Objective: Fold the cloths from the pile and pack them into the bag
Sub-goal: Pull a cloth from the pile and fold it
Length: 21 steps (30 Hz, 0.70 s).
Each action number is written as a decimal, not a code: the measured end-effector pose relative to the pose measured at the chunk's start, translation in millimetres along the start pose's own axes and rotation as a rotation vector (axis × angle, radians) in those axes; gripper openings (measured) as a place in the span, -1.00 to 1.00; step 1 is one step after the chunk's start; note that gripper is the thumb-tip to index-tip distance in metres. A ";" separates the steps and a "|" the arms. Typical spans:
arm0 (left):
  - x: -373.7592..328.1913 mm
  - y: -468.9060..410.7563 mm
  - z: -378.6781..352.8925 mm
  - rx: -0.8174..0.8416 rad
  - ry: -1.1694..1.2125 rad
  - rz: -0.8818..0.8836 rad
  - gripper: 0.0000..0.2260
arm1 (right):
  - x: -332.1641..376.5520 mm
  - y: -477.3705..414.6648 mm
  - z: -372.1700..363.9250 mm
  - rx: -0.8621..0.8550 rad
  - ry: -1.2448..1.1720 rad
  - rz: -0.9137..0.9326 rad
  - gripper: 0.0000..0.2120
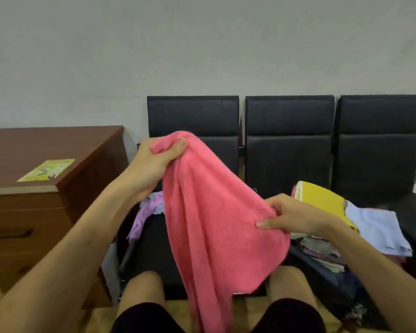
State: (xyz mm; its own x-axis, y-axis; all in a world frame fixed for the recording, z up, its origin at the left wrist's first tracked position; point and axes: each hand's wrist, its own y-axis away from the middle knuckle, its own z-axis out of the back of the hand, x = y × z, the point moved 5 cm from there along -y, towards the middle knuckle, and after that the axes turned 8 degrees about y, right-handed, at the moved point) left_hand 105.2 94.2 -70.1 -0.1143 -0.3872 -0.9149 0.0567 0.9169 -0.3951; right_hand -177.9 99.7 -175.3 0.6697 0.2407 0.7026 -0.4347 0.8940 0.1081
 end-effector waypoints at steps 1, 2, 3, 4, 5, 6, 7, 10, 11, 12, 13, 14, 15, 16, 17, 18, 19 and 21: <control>11.8 4.4 6.0 -0.015 0.020 0.044 -0.89 | -10.1 2.8 1.0 -0.042 -0.017 -0.024 -0.73; 25.0 10.7 12.1 -0.026 0.009 0.078 -0.90 | -18.4 5.6 2.8 -0.097 -0.040 -0.041 -0.73; 37.6 15.9 18.4 -0.032 -0.029 0.091 -0.89 | -22.9 9.1 6.9 -0.170 -0.062 -0.041 -0.75; 49.3 21.0 24.2 -0.039 -0.071 0.093 -0.89 | -24.8 12.6 10.9 -0.237 -0.085 -0.035 -0.78; 63.7 28.6 30.5 -0.055 -0.105 0.100 -0.89 | -28.0 16.1 11.5 -0.283 -0.123 -0.034 -0.81; 77.7 35.7 37.3 -0.066 -0.137 0.107 -0.89 | -29.9 20.1 12.7 -0.320 -0.173 -0.031 -0.84; 92.6 43.6 42.5 -0.067 -0.173 0.133 -0.87 | -33.1 23.0 11.3 -0.347 -0.236 -0.035 -0.86; 138.7 65.5 57.5 -0.085 -0.271 0.258 -0.74 | -49.0 29.4 -5.2 -0.444 -0.404 -0.086 -0.73; 150.4 72.8 61.7 -0.105 -0.274 0.281 -0.69 | -55.0 30.6 -13.7 -0.491 -0.444 -0.100 -0.71; 160.1 80.3 64.8 -0.125 -0.264 0.300 -0.61 | -60.5 31.0 -24.1 -0.529 -0.481 -0.114 -0.72; 172.0 88.5 68.8 -0.162 -0.232 0.334 -0.58 | -67.9 29.7 -37.1 -0.551 -0.513 -0.140 -0.75; 180.3 96.0 70.8 -0.210 -0.174 0.370 -0.63 | -74.1 27.6 -47.8 -0.561 -0.522 -0.162 -0.80; 189.0 105.0 71.7 -0.264 -0.109 0.410 -0.72 | -81.7 25.6 -59.4 -0.558 -0.511 -0.186 -0.83; 195.8 113.3 73.0 -0.314 -0.061 0.443 -0.76 | -87.1 24.8 -67.5 -0.552 -0.477 -0.205 -0.84; 201.9 118.7 74.4 -0.349 -0.033 0.469 -0.77 | -91.5 22.7 -72.7 -0.541 -0.430 -0.218 -0.83; 206.8 124.2 75.3 -0.370 -0.018 0.490 -0.77 | -95.6 21.9 -75.7 -0.528 -0.370 -0.231 -0.82; 211.4 127.9 76.5 -0.385 -0.010 0.508 -0.79 | -98.4 20.9 -76.4 -0.520 -0.317 -0.243 -0.81; 219.4 134.3 79.1 -0.404 0.000 0.545 -0.88 | -103.0 18.8 -75.3 -0.500 -0.282 -0.264 -0.79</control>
State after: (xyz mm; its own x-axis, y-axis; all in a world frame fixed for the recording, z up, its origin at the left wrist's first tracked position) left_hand 166.2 124.7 -330.5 -0.1749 0.1403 -0.9745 -0.2693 0.9452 0.1844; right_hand -209.7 120.2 -298.6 0.5018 -0.0597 0.8629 0.1026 0.9947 0.0092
